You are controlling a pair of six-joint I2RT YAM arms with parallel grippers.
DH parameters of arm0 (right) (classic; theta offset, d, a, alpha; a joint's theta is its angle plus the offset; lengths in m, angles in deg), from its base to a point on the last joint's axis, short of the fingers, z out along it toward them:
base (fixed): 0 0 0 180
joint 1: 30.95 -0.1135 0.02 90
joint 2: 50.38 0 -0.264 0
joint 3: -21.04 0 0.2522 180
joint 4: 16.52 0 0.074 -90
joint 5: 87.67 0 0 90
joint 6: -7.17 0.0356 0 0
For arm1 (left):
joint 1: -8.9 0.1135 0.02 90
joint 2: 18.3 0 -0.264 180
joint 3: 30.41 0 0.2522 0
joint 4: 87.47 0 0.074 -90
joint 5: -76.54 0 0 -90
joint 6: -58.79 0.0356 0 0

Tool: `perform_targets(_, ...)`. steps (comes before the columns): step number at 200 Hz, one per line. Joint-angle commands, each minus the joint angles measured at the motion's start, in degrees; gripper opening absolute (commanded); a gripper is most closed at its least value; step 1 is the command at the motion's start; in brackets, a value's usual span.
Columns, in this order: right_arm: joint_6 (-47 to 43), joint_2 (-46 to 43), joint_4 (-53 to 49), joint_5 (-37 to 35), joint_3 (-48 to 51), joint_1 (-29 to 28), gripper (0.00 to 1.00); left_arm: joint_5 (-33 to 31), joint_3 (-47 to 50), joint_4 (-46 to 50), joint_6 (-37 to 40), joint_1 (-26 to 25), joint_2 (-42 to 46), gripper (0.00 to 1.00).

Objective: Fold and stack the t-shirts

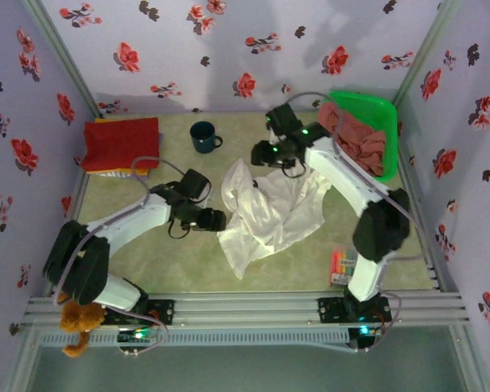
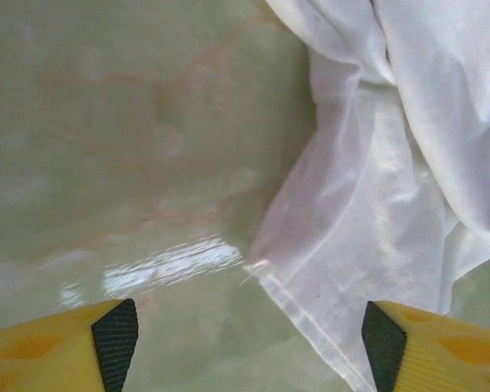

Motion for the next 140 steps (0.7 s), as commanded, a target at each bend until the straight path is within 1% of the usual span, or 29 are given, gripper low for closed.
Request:
perform_targets(1,1.7,-4.7,-2.2,0.4,9.3,1.4,0.60,2.2,-2.1,-4.0,-2.4,-2.5,-4.7,0.72)
perform_targets(17,3.7,-8.5,-1.9,1.7,15.3,1.4,0.60,2.7,-4.2,-4.2,-3.0,-3.6,-8.4,0.65)
perform_targets(36,7.7,-12.2,0.7,5.5,23.0,0.8,0.61,2.5,-4.8,-4.5,-3.5,-3.7,-11.0,0.48)
perform_targets(58,10.8,-15.2,2.1,6.0,29.7,-1.7,0.62,2.1,-3.9,-5.7,-4.4,-3.8,-11.5,0.28)
perform_targets(82,14.6,-16.5,6.4,8.2,35.5,-4.3,0.61,2.1,-2.1,-7.9,-5.4,-3.8,-10.5,0.08)
perform_targets(91,15.6,-16.5,7.8,8.7,36.9,-5.0,0.61,1.9,-1.7,-8.3,-5.8,-3.7,-10.1,0.05)
perform_targets(100,16.5,-16.3,9.4,9.0,38.0,-5.5,0.59,1.6,-1.3,-8.3,-6.1,-3.8,-9.7,0.00)
perform_targets(123,18.5,-15.5,15.1,8.8,40.6,-5.6,0.53,0.5,-0.6,-8.0,-6.1,-3.7,-8.0,0.00)
perform_targets(140,18.4,-13.7,16.6,7.2,40.6,-5.6,0.43,-0.1,-0.3,-7.5,-6.0,-3.3,-6.5,0.00)
